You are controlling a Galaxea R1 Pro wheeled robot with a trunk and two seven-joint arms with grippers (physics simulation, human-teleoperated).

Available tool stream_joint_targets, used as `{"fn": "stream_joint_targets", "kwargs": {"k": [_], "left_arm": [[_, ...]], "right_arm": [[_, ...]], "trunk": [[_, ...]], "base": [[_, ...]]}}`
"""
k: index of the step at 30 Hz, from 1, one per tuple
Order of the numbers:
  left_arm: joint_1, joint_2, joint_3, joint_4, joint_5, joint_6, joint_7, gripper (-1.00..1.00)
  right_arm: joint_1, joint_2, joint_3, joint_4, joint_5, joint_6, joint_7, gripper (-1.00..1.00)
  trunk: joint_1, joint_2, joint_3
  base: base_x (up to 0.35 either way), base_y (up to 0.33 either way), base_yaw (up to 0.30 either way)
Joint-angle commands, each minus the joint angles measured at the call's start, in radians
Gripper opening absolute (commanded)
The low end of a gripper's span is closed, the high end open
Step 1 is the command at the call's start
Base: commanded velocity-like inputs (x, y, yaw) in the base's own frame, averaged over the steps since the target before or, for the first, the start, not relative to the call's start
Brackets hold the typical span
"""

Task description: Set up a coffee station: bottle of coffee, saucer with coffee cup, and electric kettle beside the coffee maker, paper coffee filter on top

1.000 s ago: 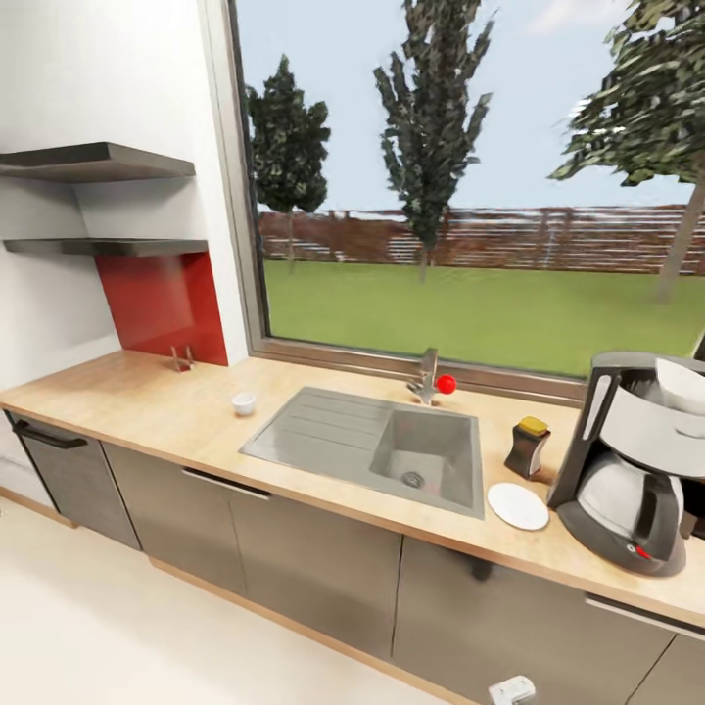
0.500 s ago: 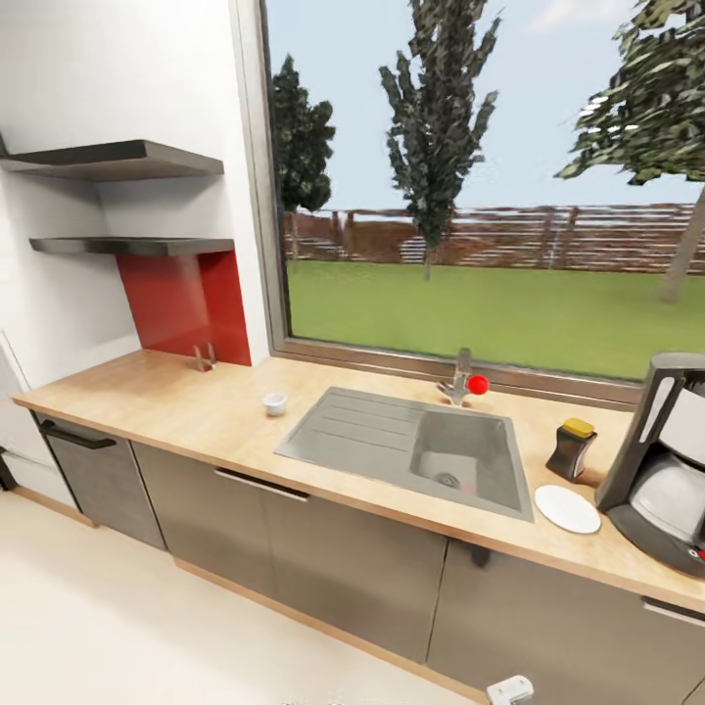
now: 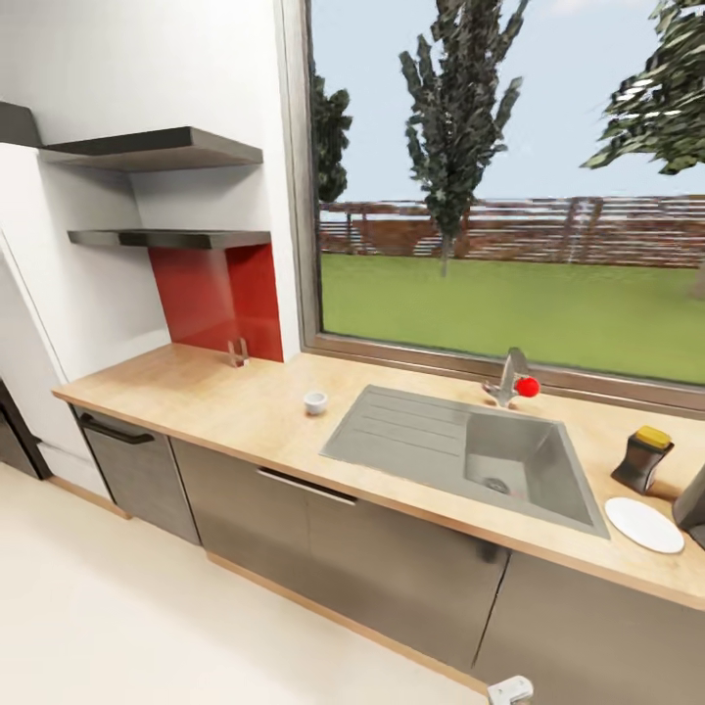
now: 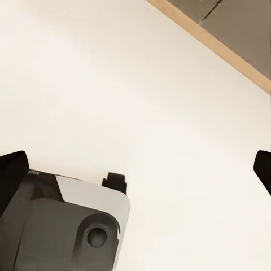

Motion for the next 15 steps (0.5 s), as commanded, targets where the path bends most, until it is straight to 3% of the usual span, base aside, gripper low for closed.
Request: {"fn": "stream_joint_targets", "kwargs": {"k": [1, 15], "left_arm": [[-0.001, -0.001, 0.007, 0.001, 0.001, -0.002, -0.01, 1.0], [-0.001, -0.001, 0.007, 0.001, 0.001, -0.002, -0.01, 1.0]], "right_arm": [[0.0, 0.0, 0.006, -0.002, 0.005, 0.006, 0.003, 1.0], [0.0, -0.002, 0.006, -0.002, 0.005, 0.006, 0.002, 1.0]], "trunk": [[0.001, -0.002, -0.003], [0.001, -0.002, -0.016]], "base": [[0.164, 0.327, 0.075], [0.179, 0.318, 0.044]]}}
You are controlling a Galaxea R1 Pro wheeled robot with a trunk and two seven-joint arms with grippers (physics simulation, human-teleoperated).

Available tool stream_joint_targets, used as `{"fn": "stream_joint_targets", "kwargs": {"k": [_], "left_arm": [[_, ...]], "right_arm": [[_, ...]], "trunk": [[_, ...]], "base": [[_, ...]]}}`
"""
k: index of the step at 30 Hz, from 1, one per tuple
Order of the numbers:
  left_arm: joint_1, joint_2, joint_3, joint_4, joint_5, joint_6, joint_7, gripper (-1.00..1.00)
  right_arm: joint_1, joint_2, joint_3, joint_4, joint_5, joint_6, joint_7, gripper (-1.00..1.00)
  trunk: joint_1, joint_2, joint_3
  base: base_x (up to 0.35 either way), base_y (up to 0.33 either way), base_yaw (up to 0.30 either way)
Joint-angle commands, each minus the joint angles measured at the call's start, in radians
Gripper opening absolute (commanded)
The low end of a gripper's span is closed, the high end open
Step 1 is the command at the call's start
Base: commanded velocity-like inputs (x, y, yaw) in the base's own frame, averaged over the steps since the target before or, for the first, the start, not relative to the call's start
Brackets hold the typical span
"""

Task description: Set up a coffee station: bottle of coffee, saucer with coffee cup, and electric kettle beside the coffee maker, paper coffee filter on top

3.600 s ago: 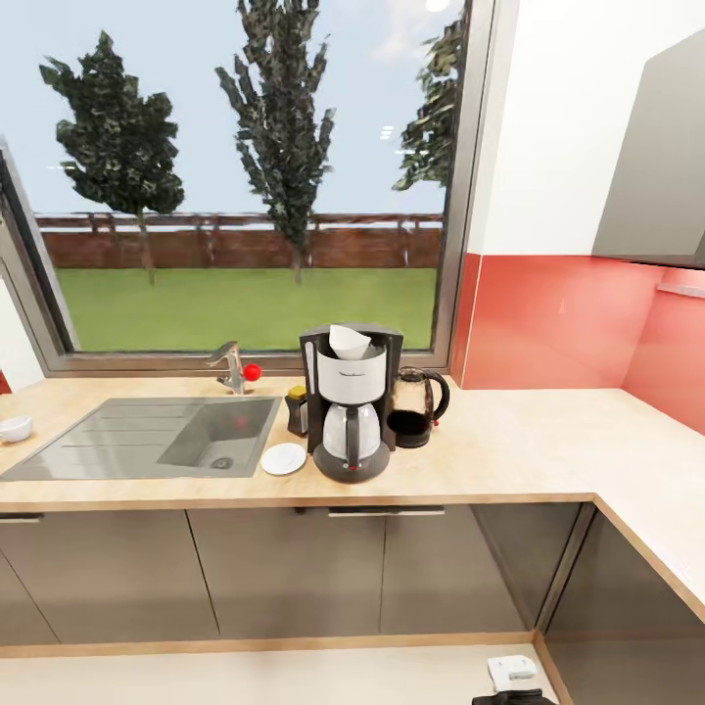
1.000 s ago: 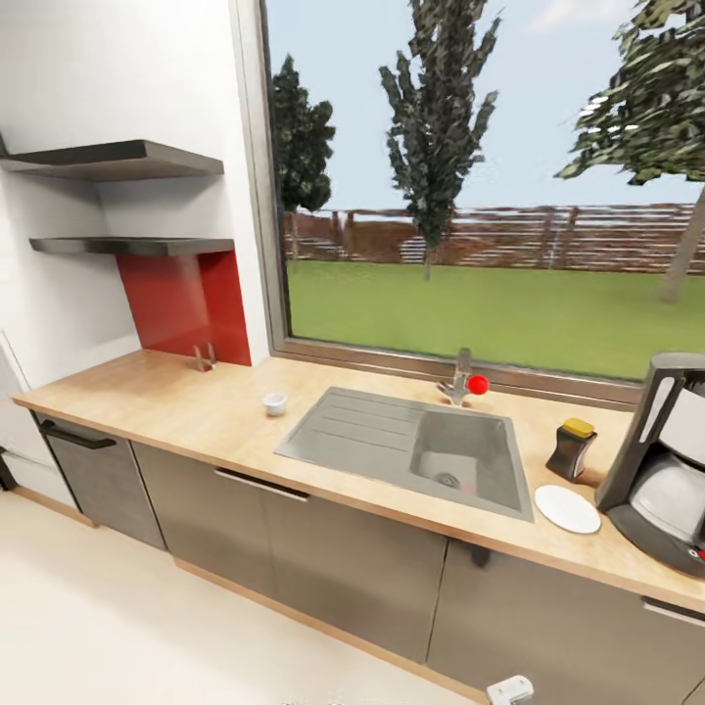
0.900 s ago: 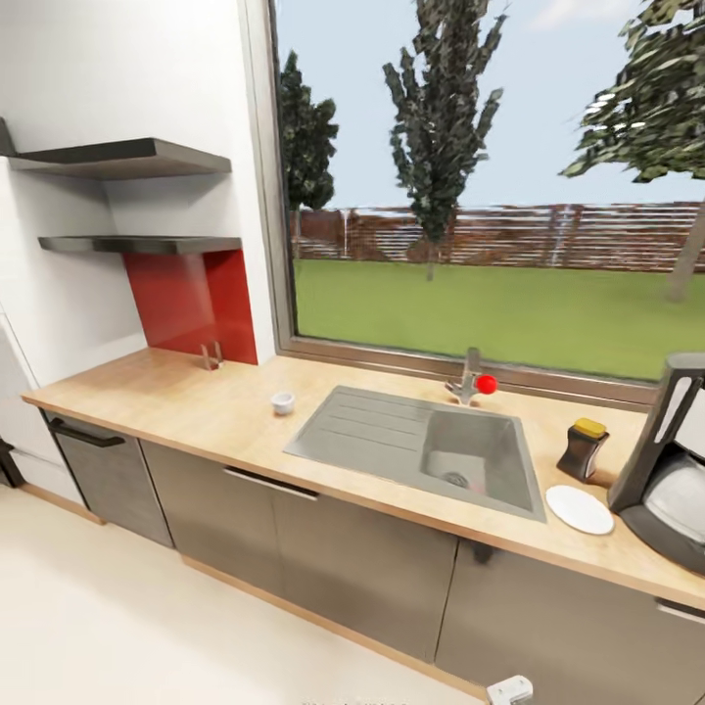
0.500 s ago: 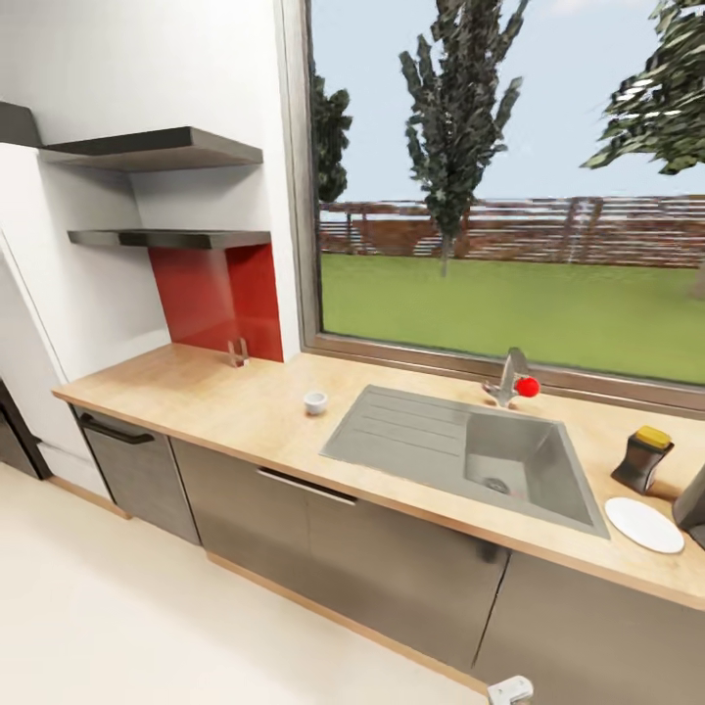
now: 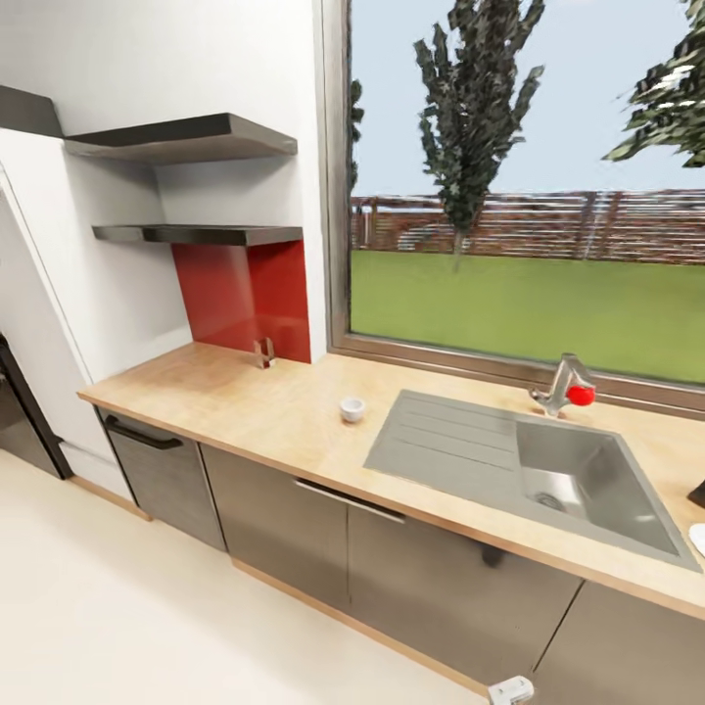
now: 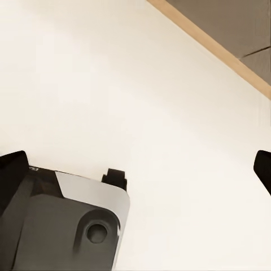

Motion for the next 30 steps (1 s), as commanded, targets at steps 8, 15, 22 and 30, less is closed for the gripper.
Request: {"fn": "stream_joint_targets", "kwargs": {"k": [8, 15, 22, 30], "left_arm": [[-0.001, -0.001, 0.007, 0.001, 0.001, -0.002, -0.01, 1.0], [-0.001, -0.001, 0.006, 0.001, 0.001, -0.002, -0.01, 1.0], [-0.001, -0.001, 0.006, 0.001, 0.001, -0.002, -0.01, 1.0], [-0.001, -0.001, 0.007, 0.001, 0.001, -0.002, -0.01, 1.0]], "right_arm": [[0.0, 0.0, 0.006, -0.002, 0.005, 0.006, 0.005, 1.0], [0.0, -0.001, 0.006, -0.002, 0.005, 0.006, 0.004, 1.0], [0.0, -0.001, 0.005, -0.002, 0.005, 0.007, 0.004, 1.0], [0.0, -0.001, 0.005, -0.002, 0.005, 0.008, 0.004, 1.0]], "trunk": [[0.001, -0.002, -0.002], [0.001, -0.002, -0.002], [0.001, -0.002, -0.002], [0.001, -0.002, -0.004]], "base": [[0.181, 0.317, -0.164], [0.167, 0.317, -0.261], [0.106, 0.323, -0.265], [0.014, 0.324, -0.265]]}}
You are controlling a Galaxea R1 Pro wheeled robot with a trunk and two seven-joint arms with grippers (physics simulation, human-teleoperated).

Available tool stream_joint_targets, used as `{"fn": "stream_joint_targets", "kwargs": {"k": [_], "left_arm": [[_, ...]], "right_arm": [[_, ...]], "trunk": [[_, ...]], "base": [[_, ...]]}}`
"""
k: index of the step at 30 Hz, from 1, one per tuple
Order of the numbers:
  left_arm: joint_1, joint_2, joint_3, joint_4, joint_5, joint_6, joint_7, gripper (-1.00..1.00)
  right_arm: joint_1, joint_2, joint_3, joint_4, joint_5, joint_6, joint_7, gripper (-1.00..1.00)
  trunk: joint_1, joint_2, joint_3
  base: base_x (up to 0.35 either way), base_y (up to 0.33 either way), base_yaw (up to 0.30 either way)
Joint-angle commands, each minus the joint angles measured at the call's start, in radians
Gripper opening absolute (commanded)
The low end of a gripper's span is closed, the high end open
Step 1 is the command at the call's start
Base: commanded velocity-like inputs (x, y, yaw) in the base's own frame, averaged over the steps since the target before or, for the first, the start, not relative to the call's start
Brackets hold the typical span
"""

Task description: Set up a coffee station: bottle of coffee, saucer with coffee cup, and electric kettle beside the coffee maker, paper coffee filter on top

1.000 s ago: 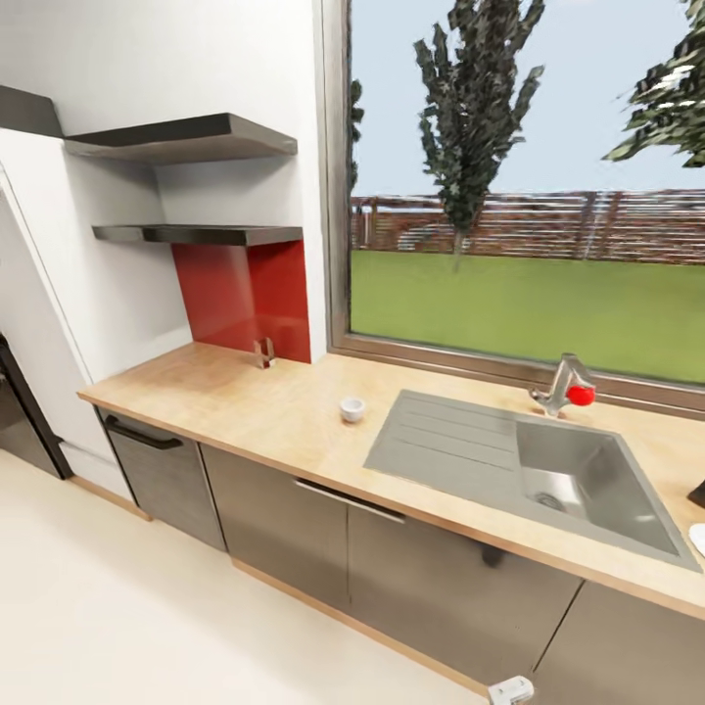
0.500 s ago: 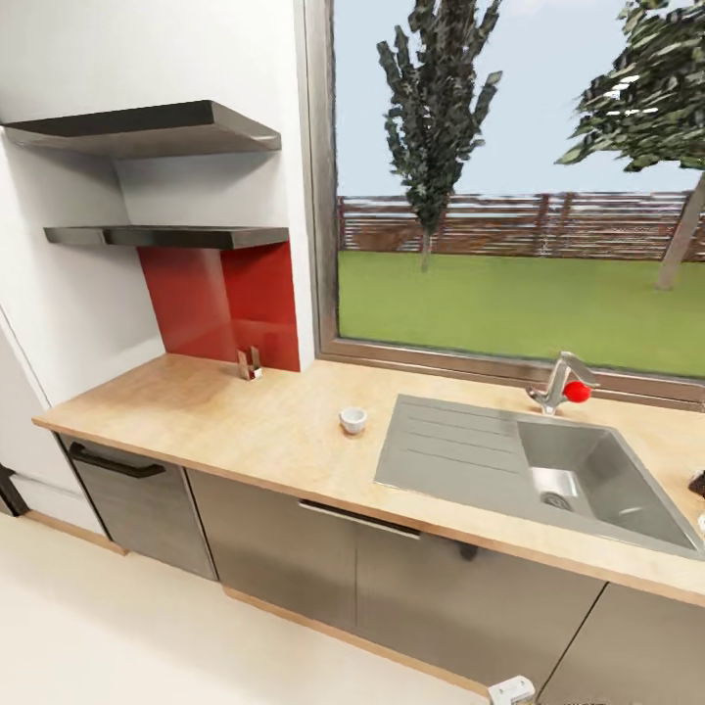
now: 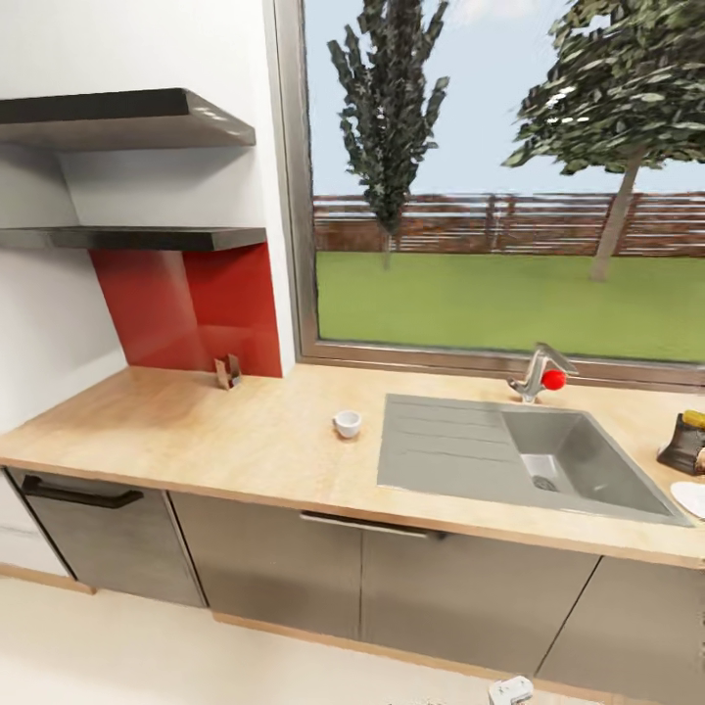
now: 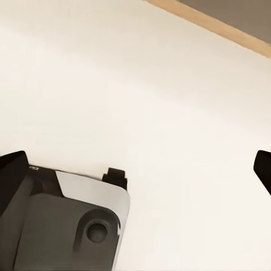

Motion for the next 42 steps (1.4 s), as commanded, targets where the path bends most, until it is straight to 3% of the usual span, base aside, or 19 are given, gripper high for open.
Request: {"fn": "stream_joint_targets", "kwargs": {"k": [1, 7, 27, 42], "left_arm": [[-0.001, -0.001, 0.008, 0.001, 0.001, -0.002, -0.01, 1.0], [-0.001, -0.001, 0.008, 0.001, 0.001, -0.002, -0.009, 1.0], [-0.001, -0.001, 0.006, 0.001, 0.001, -0.002, -0.004, 1.0], [-0.004, 0.009, 0.005, -0.048, -0.001, -0.003, -0.017, 1.0]], "right_arm": [[-0.001, 0.0, 0.006, -0.002, 0.005, 0.006, 0.004, 1.0], [-0.001, 0.0, 0.006, -0.002, 0.005, 0.006, 0.004, 1.0], [-0.001, -0.001, 0.006, -0.002, 0.004, 0.008, 0.006, 1.0], [-0.001, 0.007, 0.004, -0.006, 0.004, 0.004, 0.002, 1.0]], "trunk": [[0.001, -0.002, -0.003], [0.001, -0.002, -0.005], [0.001, -0.002, -0.006], [0.001, -0.002, -0.006]], "base": [[0.001, 0.324, -0.265], [0.0, 0.211, -0.265], [-0.026, 0.03, -0.265], [-0.054, 0.05, -0.031]]}}
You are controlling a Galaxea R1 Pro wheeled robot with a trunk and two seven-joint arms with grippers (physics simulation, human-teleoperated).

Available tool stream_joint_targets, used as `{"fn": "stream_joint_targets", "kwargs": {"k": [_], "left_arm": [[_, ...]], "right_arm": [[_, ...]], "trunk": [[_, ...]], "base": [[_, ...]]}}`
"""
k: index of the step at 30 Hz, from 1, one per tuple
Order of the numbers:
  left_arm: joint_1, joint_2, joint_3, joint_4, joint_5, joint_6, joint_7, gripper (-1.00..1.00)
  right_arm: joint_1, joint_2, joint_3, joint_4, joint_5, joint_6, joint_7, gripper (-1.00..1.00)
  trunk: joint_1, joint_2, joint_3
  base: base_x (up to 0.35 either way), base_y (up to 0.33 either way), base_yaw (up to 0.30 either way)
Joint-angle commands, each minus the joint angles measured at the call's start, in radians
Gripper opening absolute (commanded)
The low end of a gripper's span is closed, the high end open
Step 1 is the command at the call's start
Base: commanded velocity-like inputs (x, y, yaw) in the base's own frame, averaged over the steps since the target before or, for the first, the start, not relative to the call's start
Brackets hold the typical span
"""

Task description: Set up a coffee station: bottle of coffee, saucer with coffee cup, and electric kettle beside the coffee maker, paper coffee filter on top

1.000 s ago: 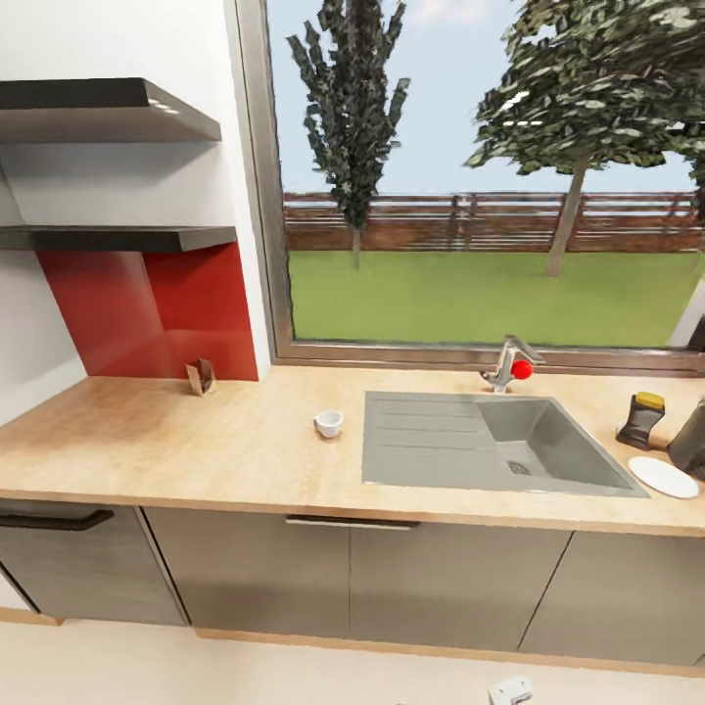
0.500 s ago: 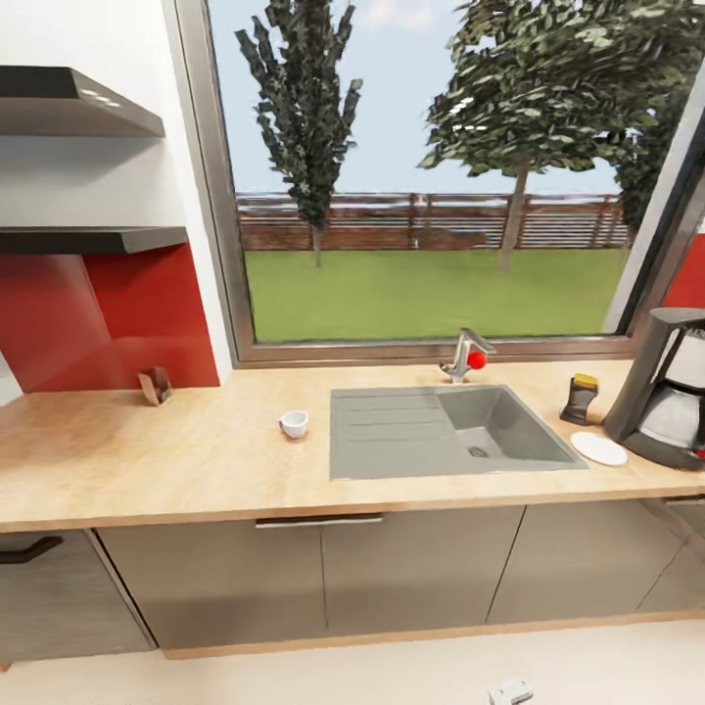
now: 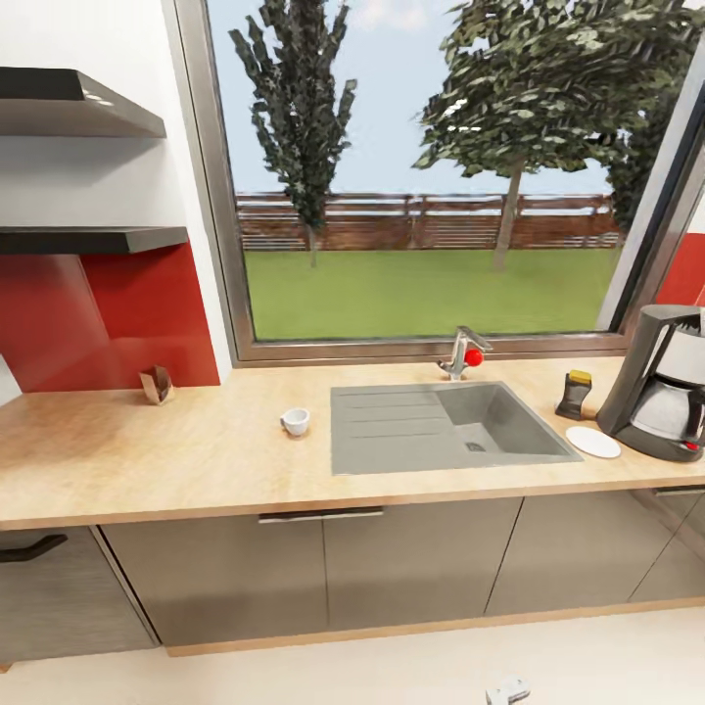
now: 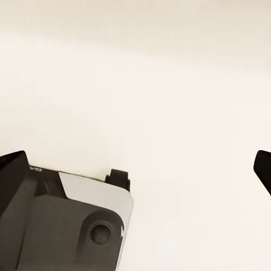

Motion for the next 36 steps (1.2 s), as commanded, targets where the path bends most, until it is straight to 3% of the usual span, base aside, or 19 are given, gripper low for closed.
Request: {"fn": "stream_joint_targets", "kwargs": {"k": [1, 5, 6, 9, 15, 18, 22, 26, 31, 36], "left_arm": [[0.0, 0.0, 0.008, -0.021, 0.001, -0.002, -0.01, 1.0], [-0.002, 0.001, 0.01, -0.112, 0.008, -0.001, -0.009, 1.0], [-0.011, -0.002, 0.009, -0.159, 0.035, -0.001, -0.008, 1.0], [-0.016, -0.01, 0.008, -0.216, 0.064, -0.001, -0.008, 1.0], [-0.066, -0.026, 0.003, -0.367, 0.085, 0.0, -0.003, 1.0], [-0.115, -0.048, 0.006, -0.449, 0.092, 0.001, 0.005, 1.0], [-0.185, -0.057, 0.005, -0.537, 0.1, 0.012, 0.009, 1.0], [-0.263, -0.07, 0.0, -0.556, 0.108, 0.033, 0.008, 1.0], [-0.335, -0.098, -0.003, -0.609, 0.109, 0.171, 0.006, 1.0], [-0.391, -0.1, -0.027, -0.736, 0.108, 0.439, 0.005, 1.0]], "right_arm": [[0.0, -0.001, 0.006, -0.003, 0.005, 0.006, 0.004, 1.0], [0.0, -0.001, 0.005, -0.003, 0.005, 0.006, 0.004, 1.0], [0.0, -0.001, 0.005, -0.003, 0.005, 0.006, 0.006, 1.0], [0.0, 0.0, 0.005, -0.003, 0.005, 0.006, 0.005, 1.0], [0.0, -0.001, 0.005, 0.0, 0.005, 0.006, 0.004, 1.0], [0.0, -0.001, 0.005, 0.001, 0.005, 0.006, 0.004, 1.0], [0.001, -0.001, 0.005, 0.002, 0.005, 0.006, 0.004, 1.0], [0.006, -0.001, 0.005, 0.001, 0.005, 0.006, 0.004, 1.0], [0.01, -0.001, 0.006, 0.002, 0.005, 0.006, 0.004, 1.0], [0.016, -0.001, 0.006, 0.0, 0.005, 0.006, 0.004, 1.0]], "trunk": [[0.001, -0.002, -0.002], [0.001, -0.002, -0.002], [0.001, -0.002, -0.002], [0.001, -0.002, -0.002], [0.001, -0.002, -0.002], [0.001, -0.002, -0.002], [0.001, -0.002, -0.002], [0.001, -0.002, -0.002], [0.001, -0.002, -0.002], [0.001, -0.002, -0.002]], "base": [[0.0, 0.0, 0.0], [0.0, 0.0, 0.0], [0.0, 0.0, 0.0], [0.0, 0.0, 0.0], [0.0, 0.0, 0.0], [0.0, 0.0, 0.0], [0.0, 0.0, 0.0], [0.0, 0.0, 0.0], [0.0, 0.0, 0.0], [0.0, 0.0, 0.0]]}}
